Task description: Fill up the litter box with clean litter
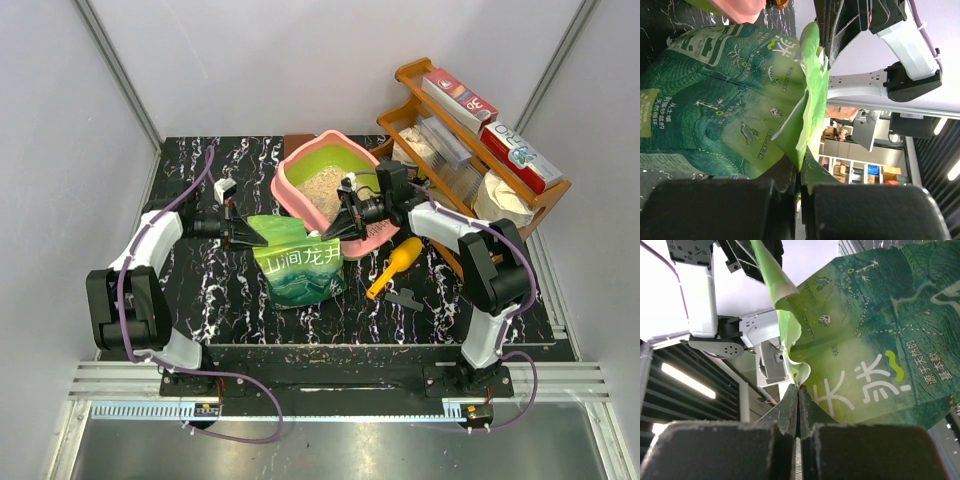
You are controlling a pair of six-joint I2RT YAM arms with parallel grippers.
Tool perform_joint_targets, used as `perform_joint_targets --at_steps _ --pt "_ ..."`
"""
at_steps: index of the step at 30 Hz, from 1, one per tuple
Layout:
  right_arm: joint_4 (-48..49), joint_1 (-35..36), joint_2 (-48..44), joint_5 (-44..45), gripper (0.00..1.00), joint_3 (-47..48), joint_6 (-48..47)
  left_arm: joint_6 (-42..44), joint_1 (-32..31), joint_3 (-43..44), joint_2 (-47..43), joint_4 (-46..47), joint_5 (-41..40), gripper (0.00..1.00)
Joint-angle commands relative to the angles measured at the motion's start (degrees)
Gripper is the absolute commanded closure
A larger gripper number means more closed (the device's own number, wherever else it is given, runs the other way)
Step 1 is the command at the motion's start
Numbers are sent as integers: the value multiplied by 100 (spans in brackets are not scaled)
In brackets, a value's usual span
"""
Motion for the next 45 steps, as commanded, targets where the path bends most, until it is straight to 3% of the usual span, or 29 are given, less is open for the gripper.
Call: perform_joint_targets --at_steps 1,3,4,6,7,8,12,15,17,19,21,24,33,36,37,45 --pt "-1437 -254 -81 -514 100 455 -7 -478 327 -104 42 208 -91 100" --pt "-1586 -254 -20 -470 100 516 -34 -585 327 -104 60 323 -73 100" --pt "-1578 -254 6 -470 100 534 -34 -507 327 0 60 332 -90 86" --pt "-1639 -254 59 -452 100 578 -60 -122 344 219 -62 158 -230 74" --pt "-1657 -254 77 -452 100 587 -78 367 361 491 -141 -61 -370 62" --pt "-1666 -254 94 -452 100 596 -95 633 362 632 -342 -167 -833 58" --pt "-1683 -254 121 -452 100 613 -122 1461 458 573 -1440 182 -1793 49" --pt "-1675 -254 138 -470 100 622 -95 2251 380 64 -2670 797 -2006 41" --pt "-1675 -254 147 -470 100 640 -60 2796 -32 -341 -3494 1412 -2320 29" --pt "-1657 -254 156 -479 100 648 10 3645 -819 -543 -3797 1658 -2673 25" --pt "-1613 -254 156 -487 100 675 71 4158 -1550 -457 -3764 1642 -3182 25" --pt "-1613 -254 156 -435 100 649 221 4941 -2018 -228 -3343 1545 -3465 30" --pt "-1780 -271 94 -329 100 350 318 5909 -2854 -43 -2402 1950 -3492 35" --pt "-1789 -262 86 -320 100 332 318 6076 -3091 -78 -2208 1950 -3588 41" --pt "-1789 -262 77 -320 100 332 326 6129 -3136 -87 -2147 1941 -3649 47" --pt "-1815 -298 42 -303 100 279 309 6472 -3251 -184 -2006 1748 -3878 59"
